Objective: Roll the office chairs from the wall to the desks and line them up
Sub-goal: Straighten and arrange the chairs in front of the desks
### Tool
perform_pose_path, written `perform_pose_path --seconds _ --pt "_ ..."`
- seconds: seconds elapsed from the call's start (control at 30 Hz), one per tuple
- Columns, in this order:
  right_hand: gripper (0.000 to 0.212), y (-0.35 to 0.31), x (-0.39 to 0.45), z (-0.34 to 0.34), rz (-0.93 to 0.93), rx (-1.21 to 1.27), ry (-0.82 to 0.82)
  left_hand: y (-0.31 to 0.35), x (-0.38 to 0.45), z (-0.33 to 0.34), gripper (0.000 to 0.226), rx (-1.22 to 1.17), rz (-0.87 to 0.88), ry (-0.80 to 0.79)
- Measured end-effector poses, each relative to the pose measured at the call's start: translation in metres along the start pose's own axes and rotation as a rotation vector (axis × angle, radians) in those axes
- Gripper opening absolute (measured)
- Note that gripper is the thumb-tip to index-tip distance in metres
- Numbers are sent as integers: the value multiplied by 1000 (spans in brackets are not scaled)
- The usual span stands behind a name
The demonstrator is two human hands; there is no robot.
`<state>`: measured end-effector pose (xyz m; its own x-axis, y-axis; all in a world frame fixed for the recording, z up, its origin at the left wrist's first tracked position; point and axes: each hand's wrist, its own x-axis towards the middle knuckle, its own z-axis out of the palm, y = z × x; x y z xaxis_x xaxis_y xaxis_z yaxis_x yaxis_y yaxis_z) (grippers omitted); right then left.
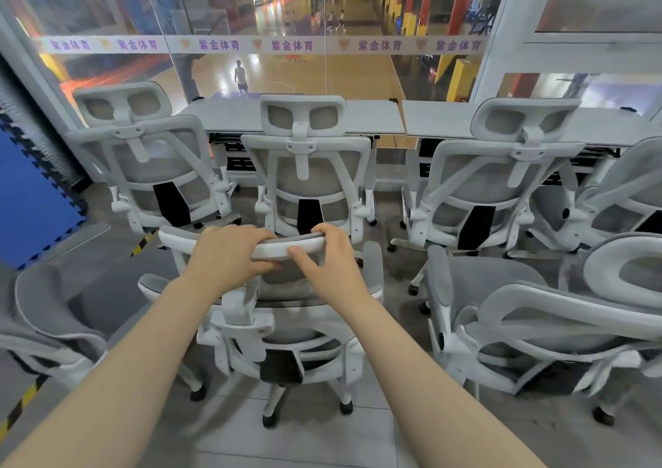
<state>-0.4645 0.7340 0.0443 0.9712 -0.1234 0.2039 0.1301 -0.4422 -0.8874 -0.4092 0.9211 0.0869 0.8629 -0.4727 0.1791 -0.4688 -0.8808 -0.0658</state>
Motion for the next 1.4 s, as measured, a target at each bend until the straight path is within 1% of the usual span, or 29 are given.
perform_pose_path --seconds 0.13,0.33,0.47,0.73,1.0,1.17,1.27,1.33,1.4 --pt "45 3 9 2 -5 -13 20 -3 10 2 39 -23 -10 -6" --pt "47 10 18 -2 -8 -31 29 0 20 8 43 0 -29 62" --pt "48 12 28 -11 -1 -40 -3 7 27 7 42 1 -43 86" --pt "43 18 36 -22 6 -13 -42 19 32 7 39 -11 -52 130" --pt "42 19 35 -22 -9 -24 -30 18 32 9 39 -6 -38 154" --pt "47 21 34 -22 -16 -38 -29 17 31 16 43 17 -39 182" --pt "50 21 33 -23 -11 -56 -50 20 27 17 39 7 -52 241" --pt "55 19 34 -24 -8 -95 -59 23 24 18 38 -2 -63 278" --pt "61 17 34 -25 -10 -171 -52 25 21 20 38 -20 -87 277"
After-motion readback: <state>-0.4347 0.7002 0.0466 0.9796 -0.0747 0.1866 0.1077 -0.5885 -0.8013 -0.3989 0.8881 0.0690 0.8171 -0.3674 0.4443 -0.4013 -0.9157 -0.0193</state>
